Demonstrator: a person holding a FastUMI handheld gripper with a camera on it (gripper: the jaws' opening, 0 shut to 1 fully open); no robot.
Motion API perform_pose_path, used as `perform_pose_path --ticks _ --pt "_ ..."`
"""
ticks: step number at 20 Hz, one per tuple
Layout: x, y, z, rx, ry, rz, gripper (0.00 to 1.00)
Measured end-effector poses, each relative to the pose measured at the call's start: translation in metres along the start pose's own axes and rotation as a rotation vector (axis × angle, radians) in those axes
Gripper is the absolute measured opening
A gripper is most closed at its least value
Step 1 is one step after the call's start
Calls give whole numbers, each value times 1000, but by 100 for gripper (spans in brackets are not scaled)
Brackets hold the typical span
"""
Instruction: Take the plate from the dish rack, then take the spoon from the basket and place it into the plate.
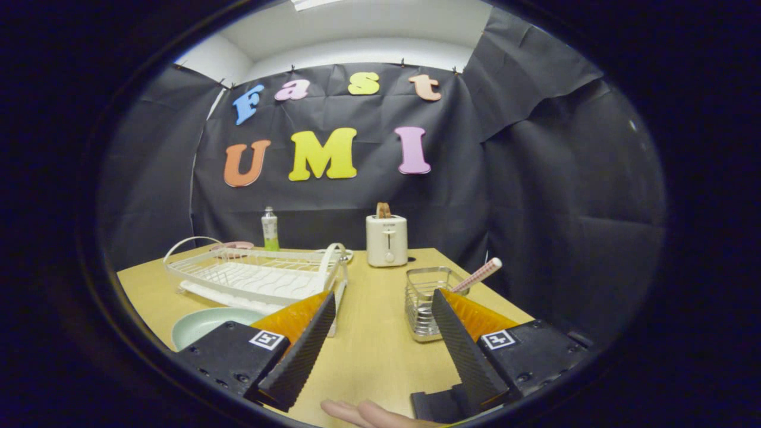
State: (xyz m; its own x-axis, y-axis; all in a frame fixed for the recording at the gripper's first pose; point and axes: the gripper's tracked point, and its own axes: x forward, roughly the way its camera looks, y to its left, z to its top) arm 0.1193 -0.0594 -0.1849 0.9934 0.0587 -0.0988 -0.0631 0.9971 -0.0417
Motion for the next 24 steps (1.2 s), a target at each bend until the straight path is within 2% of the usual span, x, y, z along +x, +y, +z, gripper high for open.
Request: perform_pose_path --ticks 6,9,12,16,17,19,22,24 --pt "12 -55 1 -26 -21 -86 100" --pt "22 -53 0 30 -3 -21 100" --pt "34 -69 -2 25 31 -39 100" --pt "56 -68 8 33 37 -15 100" --pt "62 -71 11 34 29 -20 97" --pt "68 -60 14 55 9 4 89" --pt "78 -49 -1 16 72 45 55" --pt "83 -50 4 2 72 35 33"
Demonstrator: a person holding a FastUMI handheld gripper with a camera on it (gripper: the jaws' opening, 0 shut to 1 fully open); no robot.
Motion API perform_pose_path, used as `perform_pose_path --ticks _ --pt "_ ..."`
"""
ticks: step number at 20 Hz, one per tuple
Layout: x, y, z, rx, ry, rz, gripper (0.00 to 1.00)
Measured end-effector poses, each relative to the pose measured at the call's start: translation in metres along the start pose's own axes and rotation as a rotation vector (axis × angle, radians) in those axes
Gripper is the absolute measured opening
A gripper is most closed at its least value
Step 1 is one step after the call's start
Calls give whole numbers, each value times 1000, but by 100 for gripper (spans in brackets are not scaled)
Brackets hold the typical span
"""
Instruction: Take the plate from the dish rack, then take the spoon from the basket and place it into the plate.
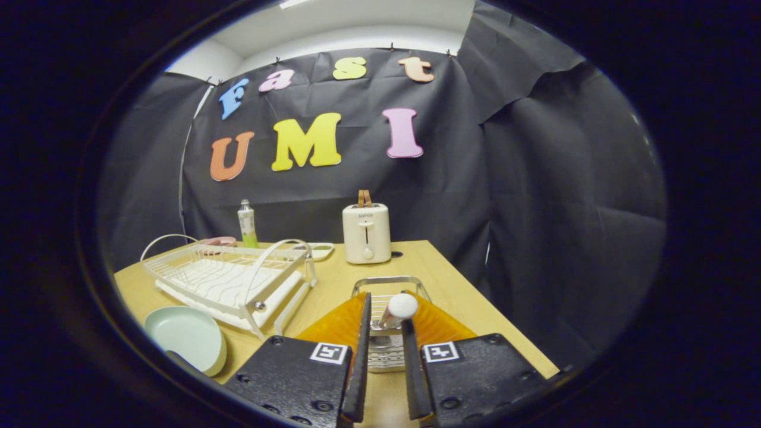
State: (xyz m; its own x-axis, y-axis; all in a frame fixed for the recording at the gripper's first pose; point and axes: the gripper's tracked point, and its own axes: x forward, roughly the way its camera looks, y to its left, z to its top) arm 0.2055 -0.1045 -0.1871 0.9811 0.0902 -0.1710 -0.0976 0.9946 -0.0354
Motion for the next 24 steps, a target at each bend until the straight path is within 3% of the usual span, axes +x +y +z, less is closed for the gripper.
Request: perform_pose_path --ticks 3,6,10,16,24 --pt "0 5 2 -1 26 27 22" --pt "0 5 3 93 72 24 20" --pt "-9 2 33 65 -24 -4 16" --pt "-46 8 89 43 -120 -70 16" --pt "-120 64 147 73 -160 -62 16"
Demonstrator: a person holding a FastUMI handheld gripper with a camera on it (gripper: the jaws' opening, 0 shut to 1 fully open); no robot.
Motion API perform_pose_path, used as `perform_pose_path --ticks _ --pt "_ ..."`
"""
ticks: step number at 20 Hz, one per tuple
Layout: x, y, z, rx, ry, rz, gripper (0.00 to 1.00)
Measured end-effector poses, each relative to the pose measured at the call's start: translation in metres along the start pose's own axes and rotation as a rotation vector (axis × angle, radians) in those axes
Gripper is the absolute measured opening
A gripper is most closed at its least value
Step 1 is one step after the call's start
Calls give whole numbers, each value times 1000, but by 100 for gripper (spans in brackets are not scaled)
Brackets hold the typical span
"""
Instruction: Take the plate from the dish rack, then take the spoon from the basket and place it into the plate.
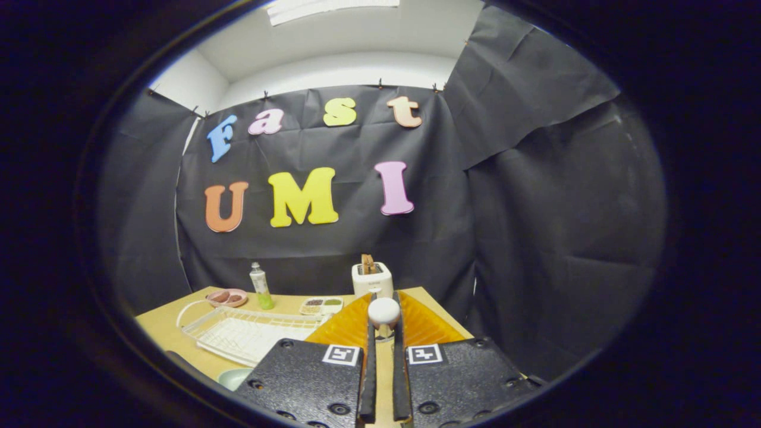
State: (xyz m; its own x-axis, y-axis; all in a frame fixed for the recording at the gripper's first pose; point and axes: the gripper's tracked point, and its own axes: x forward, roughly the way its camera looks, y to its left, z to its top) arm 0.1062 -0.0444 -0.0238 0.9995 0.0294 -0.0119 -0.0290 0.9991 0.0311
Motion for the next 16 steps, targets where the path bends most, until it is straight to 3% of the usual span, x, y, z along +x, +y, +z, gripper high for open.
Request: perform_pose_path --ticks 8,16 --pt "-68 111 -13 -78 33 146 16" --pt "-79 191 -96 -72 152 257 16"
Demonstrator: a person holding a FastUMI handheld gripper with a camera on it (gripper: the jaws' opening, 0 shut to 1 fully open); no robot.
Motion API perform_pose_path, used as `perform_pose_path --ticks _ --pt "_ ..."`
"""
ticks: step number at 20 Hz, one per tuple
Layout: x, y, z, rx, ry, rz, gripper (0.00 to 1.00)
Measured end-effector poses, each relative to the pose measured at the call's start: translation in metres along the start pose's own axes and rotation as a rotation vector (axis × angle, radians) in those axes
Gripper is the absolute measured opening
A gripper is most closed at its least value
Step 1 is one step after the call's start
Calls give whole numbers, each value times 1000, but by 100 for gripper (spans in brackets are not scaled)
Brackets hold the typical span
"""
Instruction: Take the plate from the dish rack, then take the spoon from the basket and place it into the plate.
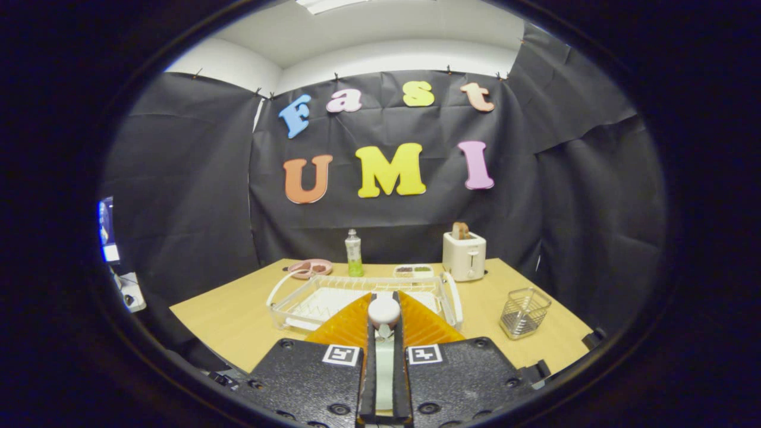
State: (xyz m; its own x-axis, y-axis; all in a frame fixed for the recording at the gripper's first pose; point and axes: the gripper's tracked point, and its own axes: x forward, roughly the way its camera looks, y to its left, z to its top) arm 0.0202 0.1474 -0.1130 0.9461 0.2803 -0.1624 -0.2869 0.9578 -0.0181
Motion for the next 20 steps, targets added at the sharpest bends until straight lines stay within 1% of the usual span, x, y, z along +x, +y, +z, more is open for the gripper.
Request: perform_pose_path --ticks 5,7,9,11,17,19,20 --pt "38 8 -48 -3 119 7 16" --pt "50 10 -64 29 174 21 16" --pt "56 13 -72 60 214 55 16" --pt "62 9 -79 66 247 59 16" --pt "67 -1 -78 57 259 34 17" --pt "66 -16 -68 53 236 -29 20" --pt "64 -26 -59 61 216 -53 29"
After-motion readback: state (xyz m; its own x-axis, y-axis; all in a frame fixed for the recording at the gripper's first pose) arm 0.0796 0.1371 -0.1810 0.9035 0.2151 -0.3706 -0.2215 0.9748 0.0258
